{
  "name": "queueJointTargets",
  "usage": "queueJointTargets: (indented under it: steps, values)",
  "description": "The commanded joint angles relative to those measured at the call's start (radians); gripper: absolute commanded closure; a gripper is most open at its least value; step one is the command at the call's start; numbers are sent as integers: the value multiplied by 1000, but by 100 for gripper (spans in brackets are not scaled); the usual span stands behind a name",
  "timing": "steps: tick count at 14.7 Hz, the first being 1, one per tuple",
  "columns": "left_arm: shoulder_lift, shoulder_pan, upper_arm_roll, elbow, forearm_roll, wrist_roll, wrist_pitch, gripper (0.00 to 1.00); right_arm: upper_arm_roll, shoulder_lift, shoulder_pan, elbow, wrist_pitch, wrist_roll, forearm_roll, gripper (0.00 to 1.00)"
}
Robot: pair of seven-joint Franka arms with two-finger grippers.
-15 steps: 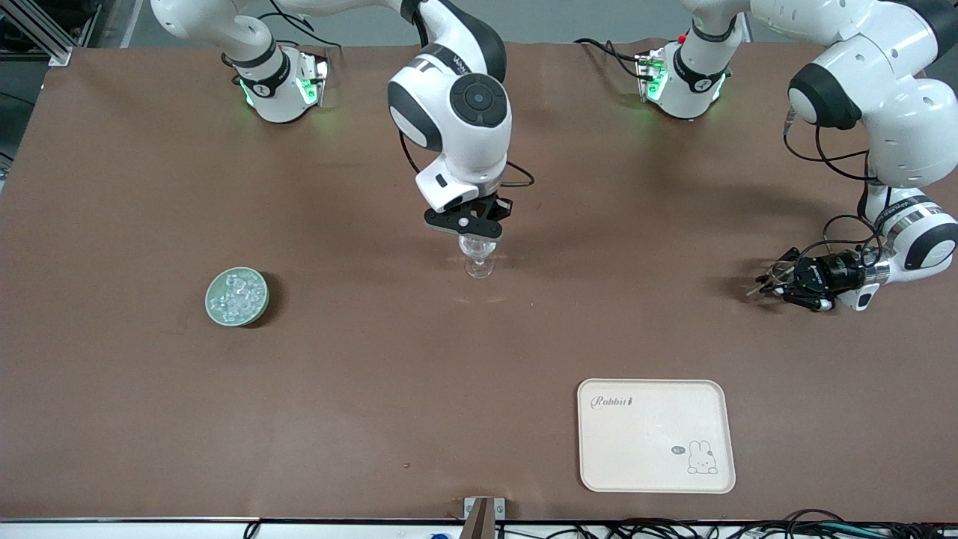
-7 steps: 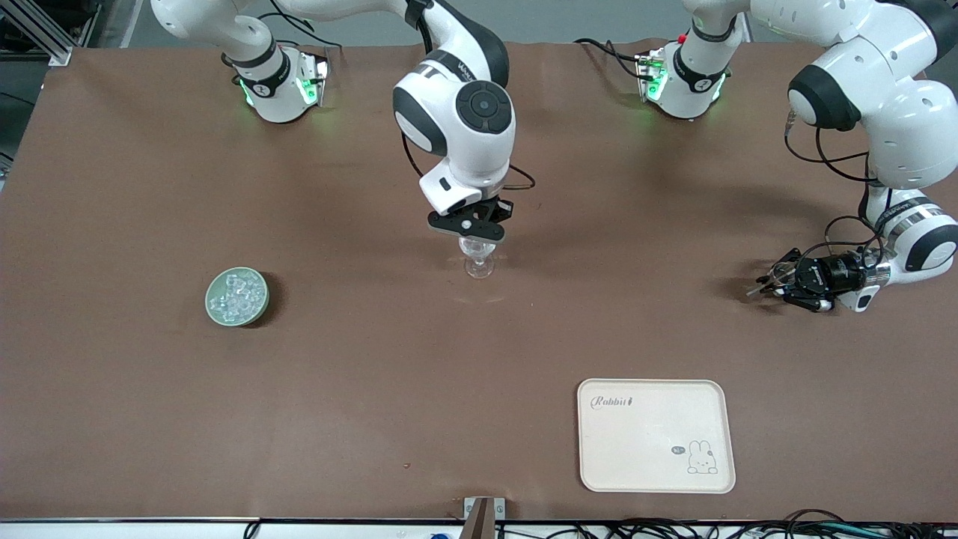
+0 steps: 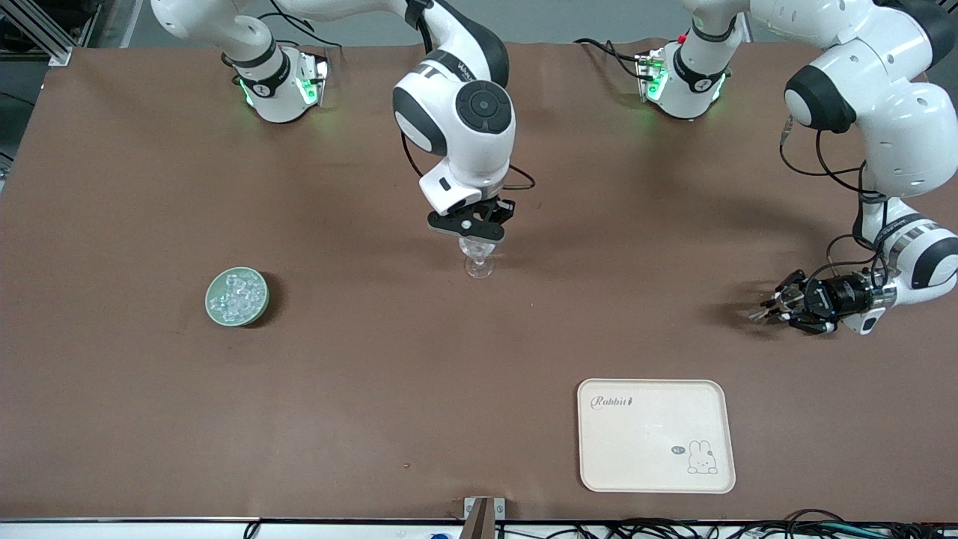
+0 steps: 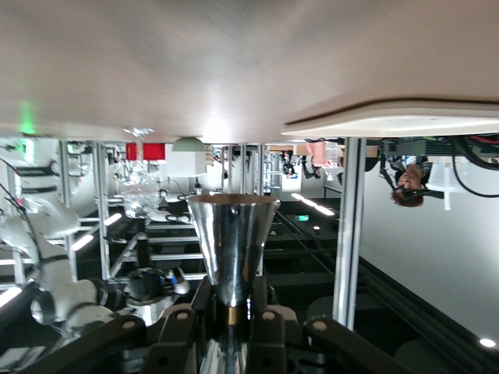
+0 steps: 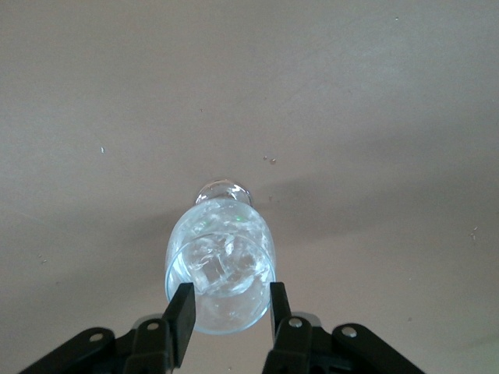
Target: Pour wine and add ice with both arms
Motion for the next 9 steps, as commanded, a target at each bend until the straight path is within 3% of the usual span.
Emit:
queueJointTargets:
  steps: [1, 3, 5, 6, 9]
  values:
    - [2, -4, -52, 22, -39, -58, 44, 94, -11, 12, 11, 23, -4, 15, -15, 41]
    - [-15, -9, -78, 22, -33, -60, 76, 94, -12, 7, 1, 43, -14, 12, -15, 32]
    - [-23, -35, -95, 25, -44, -81, 134, 95, -20, -2, -9, 75, -45, 10, -15, 4]
    - [-25, -38, -125, 50, -41, -94, 177, 95, -31, -8, -12, 89, -60, 10, -17, 0]
    - [-25, -36, -199, 71, -44, -100, 278, 95, -98, -85, -15, 98, -97, 1, -21, 0]
